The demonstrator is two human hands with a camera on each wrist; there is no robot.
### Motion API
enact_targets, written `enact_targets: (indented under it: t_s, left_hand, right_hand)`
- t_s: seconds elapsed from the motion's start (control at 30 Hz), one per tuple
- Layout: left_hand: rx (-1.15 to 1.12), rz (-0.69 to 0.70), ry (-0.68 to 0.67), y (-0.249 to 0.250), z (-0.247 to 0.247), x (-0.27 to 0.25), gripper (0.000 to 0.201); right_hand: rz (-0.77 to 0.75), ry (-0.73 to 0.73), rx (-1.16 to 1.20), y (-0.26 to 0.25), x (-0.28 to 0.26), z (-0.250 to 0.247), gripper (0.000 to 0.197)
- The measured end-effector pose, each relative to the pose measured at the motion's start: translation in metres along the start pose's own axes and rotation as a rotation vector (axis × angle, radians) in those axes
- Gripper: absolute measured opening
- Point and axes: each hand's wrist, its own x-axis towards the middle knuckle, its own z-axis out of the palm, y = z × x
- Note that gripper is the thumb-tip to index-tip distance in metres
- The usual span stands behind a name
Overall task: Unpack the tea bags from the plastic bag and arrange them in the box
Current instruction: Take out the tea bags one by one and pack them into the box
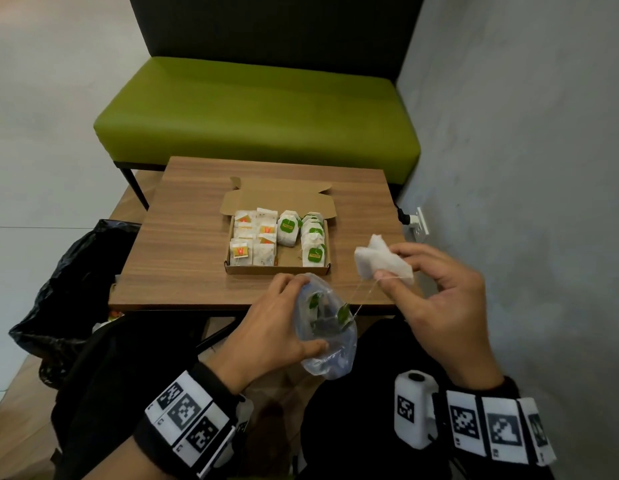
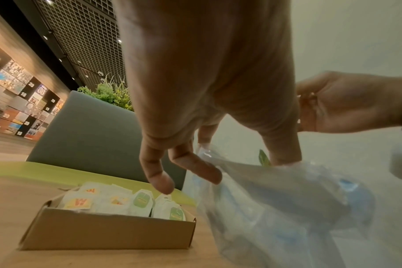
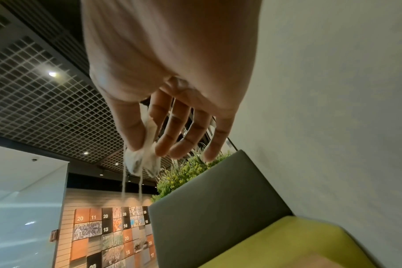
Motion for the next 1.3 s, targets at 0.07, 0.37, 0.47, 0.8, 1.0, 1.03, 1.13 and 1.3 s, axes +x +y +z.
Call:
enact_targets:
  t_s: [0.07, 0.37, 0.47, 0.8, 1.0, 1.03, 1.13, 1.3]
  left_hand:
    - [-0.004, 0.007, -0.008, 0.001, 0.001, 0.013, 0.104]
    - [0.08, -0.018, -0.013, 0.035, 0.007, 0.105, 0.073]
    - [0.101, -0.044, 0.018, 0.039, 0.015, 0.144, 0.06]
    - [0.141, -0.112, -0.018, 0.006, 0.043, 0.196, 0.069]
    - [0.215, -0.099, 0.114, -0.002, 0.043, 0.204, 0.044]
    - [0.221, -0.1, 0.131, -0.003, 0.043, 0.205, 0.04]
    - [0.216, -0.107, 0.131, -0.002, 0.039, 0.205, 0.046]
    - [0.151, 0.036, 0.263, 0.013, 0.023, 0.189, 0.048]
  right_hand:
    - [-0.041, 0.046, -0.028, -0.007, 0.015, -0.008, 0.016]
    - [-0.041, 0.218, -0.231, 0.022, 0.069, -0.036, 0.011]
    - [0.042, 0.23, -0.297, 0.05, 0.076, -0.031, 0.016]
    - [0.316, 0.189, -0.418, 0.112, 0.097, -0.005, 0.011]
    - [0.431, 0.159, -0.456, 0.124, 0.1, 0.006, 0.012]
    - [0.441, 0.159, -0.448, 0.124, 0.101, 0.007, 0.012]
    - [0.463, 0.157, -0.422, 0.123, 0.1, 0.009, 0.015]
    - [0.495, 0.066, -0.339, 0.119, 0.102, 0.014, 0.021]
